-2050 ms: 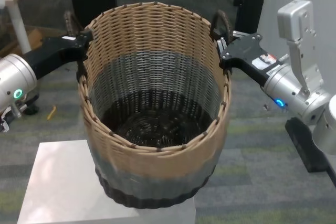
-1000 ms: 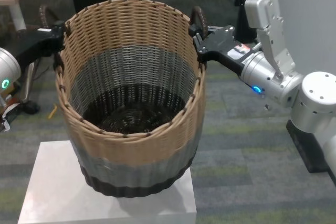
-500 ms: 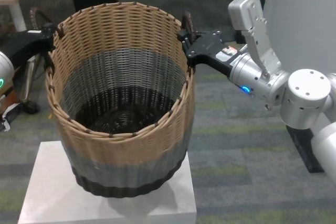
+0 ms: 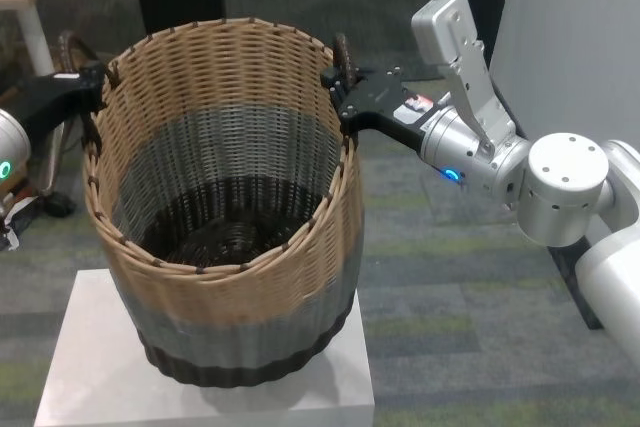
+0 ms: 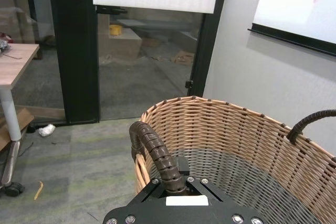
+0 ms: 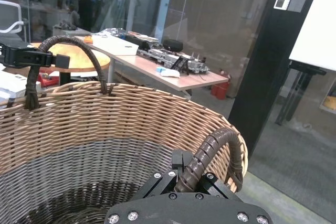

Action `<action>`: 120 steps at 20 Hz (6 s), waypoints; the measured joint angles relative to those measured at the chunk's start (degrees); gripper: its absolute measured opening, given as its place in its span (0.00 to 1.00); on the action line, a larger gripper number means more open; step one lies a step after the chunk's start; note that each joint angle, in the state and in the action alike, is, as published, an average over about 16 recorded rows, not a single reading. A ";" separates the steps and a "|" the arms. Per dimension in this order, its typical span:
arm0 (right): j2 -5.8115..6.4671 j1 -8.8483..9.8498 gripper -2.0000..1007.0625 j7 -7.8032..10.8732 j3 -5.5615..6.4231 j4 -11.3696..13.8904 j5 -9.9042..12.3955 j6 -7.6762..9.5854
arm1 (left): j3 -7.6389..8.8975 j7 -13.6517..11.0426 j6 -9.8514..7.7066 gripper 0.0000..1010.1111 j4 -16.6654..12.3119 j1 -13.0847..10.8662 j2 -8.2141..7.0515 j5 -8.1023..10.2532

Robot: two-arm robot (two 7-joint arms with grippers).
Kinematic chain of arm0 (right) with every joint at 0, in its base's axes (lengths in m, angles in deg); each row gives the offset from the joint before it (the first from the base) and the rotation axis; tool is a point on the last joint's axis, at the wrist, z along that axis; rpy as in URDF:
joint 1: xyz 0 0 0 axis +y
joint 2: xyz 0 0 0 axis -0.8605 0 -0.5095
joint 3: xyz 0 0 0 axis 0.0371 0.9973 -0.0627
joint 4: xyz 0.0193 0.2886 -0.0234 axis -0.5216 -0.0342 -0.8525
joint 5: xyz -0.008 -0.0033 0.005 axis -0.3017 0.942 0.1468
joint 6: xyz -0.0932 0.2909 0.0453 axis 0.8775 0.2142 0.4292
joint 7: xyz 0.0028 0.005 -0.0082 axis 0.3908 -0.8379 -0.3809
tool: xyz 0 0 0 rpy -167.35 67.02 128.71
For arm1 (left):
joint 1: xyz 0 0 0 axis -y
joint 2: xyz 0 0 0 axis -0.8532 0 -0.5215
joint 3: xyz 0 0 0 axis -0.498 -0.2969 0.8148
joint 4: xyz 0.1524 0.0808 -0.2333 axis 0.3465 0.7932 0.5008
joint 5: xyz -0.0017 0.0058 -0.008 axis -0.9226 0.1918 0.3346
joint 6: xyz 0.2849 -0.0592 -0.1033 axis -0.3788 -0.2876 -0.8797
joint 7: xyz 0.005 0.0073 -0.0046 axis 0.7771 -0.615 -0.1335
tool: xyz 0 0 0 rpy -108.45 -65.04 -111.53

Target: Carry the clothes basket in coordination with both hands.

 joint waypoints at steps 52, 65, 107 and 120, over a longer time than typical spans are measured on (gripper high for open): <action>-6.67 -5.35 0.01 0.40 -4.16 -14.61 -2.94 -1.47 | 1.87 -10.66 10.03 0.00 18.41 4.66 2.93 -7.92; -7.46 -5.37 0.01 -0.70 -3.50 -16.53 -5.23 -2.35 | 2.17 -12.33 14.64 0.00 23.41 6.02 5.03 -9.79; -9.76 -8.60 0.04 2.65 -3.62 -23.96 -5.98 -2.13 | 1.40 -11.22 9.91 0.00 30.05 8.16 6.97 -14.07; -9.67 -8.40 0.33 2.51 -3.60 -23.53 -5.97 -2.05 | 1.52 -11.22 10.20 0.00 29.83 8.01 6.96 -13.79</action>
